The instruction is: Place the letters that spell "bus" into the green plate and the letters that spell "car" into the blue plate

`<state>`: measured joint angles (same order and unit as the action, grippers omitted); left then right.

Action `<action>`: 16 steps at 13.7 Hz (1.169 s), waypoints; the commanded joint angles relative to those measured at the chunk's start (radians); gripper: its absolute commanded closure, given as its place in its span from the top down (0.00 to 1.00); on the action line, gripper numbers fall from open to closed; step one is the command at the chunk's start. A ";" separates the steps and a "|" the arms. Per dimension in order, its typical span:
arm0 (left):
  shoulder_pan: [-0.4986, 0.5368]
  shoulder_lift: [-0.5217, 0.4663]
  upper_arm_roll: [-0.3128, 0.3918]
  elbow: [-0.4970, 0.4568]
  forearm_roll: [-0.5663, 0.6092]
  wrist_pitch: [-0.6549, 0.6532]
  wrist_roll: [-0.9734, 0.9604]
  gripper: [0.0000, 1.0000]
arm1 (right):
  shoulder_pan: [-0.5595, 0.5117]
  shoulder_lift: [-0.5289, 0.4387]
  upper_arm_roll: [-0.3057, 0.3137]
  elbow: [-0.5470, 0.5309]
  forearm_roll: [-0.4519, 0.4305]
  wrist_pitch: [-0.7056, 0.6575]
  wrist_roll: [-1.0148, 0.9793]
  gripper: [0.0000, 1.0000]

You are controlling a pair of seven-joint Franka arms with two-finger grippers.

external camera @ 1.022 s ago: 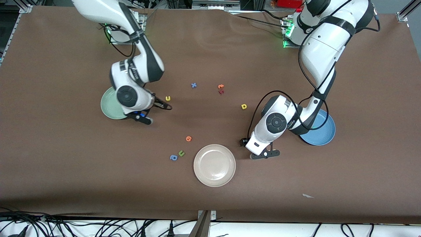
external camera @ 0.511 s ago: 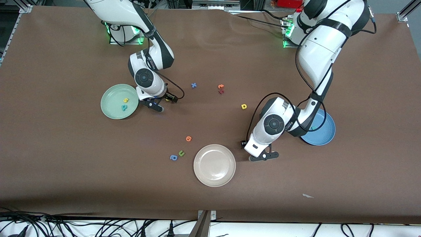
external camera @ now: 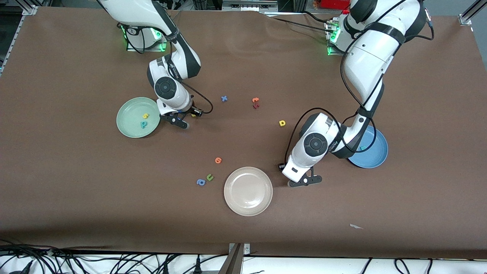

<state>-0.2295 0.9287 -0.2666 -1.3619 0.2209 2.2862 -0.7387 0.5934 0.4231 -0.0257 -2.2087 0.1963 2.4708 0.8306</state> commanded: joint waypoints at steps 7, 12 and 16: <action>-0.025 0.027 0.015 0.035 -0.014 -0.011 -0.034 0.24 | -0.001 -0.007 0.006 -0.020 0.006 0.050 -0.007 0.19; 0.013 -0.024 0.014 0.038 -0.003 -0.130 -0.018 0.19 | -0.003 -0.023 -0.005 -0.002 0.003 0.033 -0.044 0.16; 0.119 -0.125 0.006 0.029 -0.014 -0.365 0.209 0.19 | -0.003 -0.131 -0.129 0.000 0.002 -0.132 -0.216 0.17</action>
<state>-0.1632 0.8702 -0.2542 -1.3064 0.2209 2.0163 -0.6455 0.5934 0.3832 -0.0878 -2.1951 0.1949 2.4381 0.7179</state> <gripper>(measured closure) 0.718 0.705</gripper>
